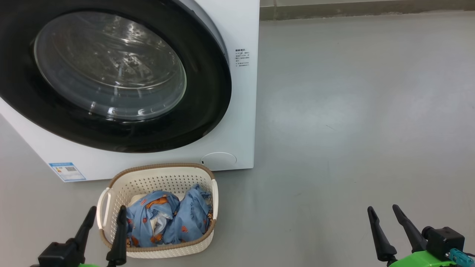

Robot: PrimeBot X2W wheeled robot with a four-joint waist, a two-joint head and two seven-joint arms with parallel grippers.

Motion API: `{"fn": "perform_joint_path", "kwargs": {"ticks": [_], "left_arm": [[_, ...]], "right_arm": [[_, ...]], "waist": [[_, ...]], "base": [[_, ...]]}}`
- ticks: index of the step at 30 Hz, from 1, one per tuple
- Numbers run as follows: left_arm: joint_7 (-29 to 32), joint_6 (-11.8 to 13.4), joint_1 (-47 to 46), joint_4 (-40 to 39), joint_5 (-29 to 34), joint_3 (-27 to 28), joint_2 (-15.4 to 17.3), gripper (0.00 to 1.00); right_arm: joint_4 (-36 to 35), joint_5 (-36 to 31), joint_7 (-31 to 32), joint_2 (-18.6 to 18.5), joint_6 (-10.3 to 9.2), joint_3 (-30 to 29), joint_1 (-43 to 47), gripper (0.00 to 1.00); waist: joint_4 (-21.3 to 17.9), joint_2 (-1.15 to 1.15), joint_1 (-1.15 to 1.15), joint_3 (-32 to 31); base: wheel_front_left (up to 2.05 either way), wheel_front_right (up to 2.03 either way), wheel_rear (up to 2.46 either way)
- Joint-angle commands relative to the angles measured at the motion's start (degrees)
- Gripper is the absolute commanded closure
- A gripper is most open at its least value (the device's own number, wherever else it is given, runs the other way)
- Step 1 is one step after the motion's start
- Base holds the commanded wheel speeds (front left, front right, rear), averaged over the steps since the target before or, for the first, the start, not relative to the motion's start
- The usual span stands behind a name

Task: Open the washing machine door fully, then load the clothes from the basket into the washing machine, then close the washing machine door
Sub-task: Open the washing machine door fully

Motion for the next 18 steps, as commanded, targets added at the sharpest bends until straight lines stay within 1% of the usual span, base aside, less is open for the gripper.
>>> {"fn": "perform_joint_path", "kwargs": {"ticks": [1, 7, 9, 10, 13, 18], "left_arm": [[-0.4, -0.1, -0.7, -1.2, -0.5, 1.8, 1.1, 0.0], [-0.4, -0.1, -0.6, -0.7, -1.0, 1.7, 0.8, 0.0], [-0.4, -0.1, -0.5, -0.5, -1.2, 1.7, 0.5, 0.0], [-0.4, -0.1, -0.4, -0.4, -1.3, 1.7, 0.4, 0.0], [-0.4, -0.1, -0.3, -0.2, -1.5, 1.6, 0.0, 0.0], [-0.4, -0.1, -0.3, -0.2, -1.8, 1.5, -0.5, 0.0]], "right_arm": [[-1.4, -0.6, -0.7, -0.6, 0.09, 1.4, -0.7, 0.0], [-1.8, -2.3, -0.7, 0.5, 0.09, -0.7, -1.4, 0.0], [-2.0, -1.3, -0.7, 1.4, 0.09, -0.8, -1.8, 0.75], [-2.1, -0.5, -0.7, 1.7, 0.09, -0.7, -2.2, 1.0], [-2.7, 3.3, -0.7, 2.6, 0.09, -0.2, -3.7, 1.0], [-2.7, 13.3, -0.7, 3.7, 0.09, 1.6, -8.4, 1.0]], "waist": [[0.0, 0.0, 0.0, -0.1], [0.1, 0.0, 0.0, -0.1], [0.1, 0.0, 0.0, -0.1], [0.1, 0.0, 0.0, -0.1], [0.1, 0.0, 0.0, 0.0], [0.3, 0.0, 0.0, 0.4]], "base": [[0.0, 0.0, 0.0], [0.0, 0.0, 0.0], [0.0, 0.0, 0.0], [0.0, 0.0, 0.0], [0.0, 0.0, 0.0], [0.0, 0.0, 0.0]]}}
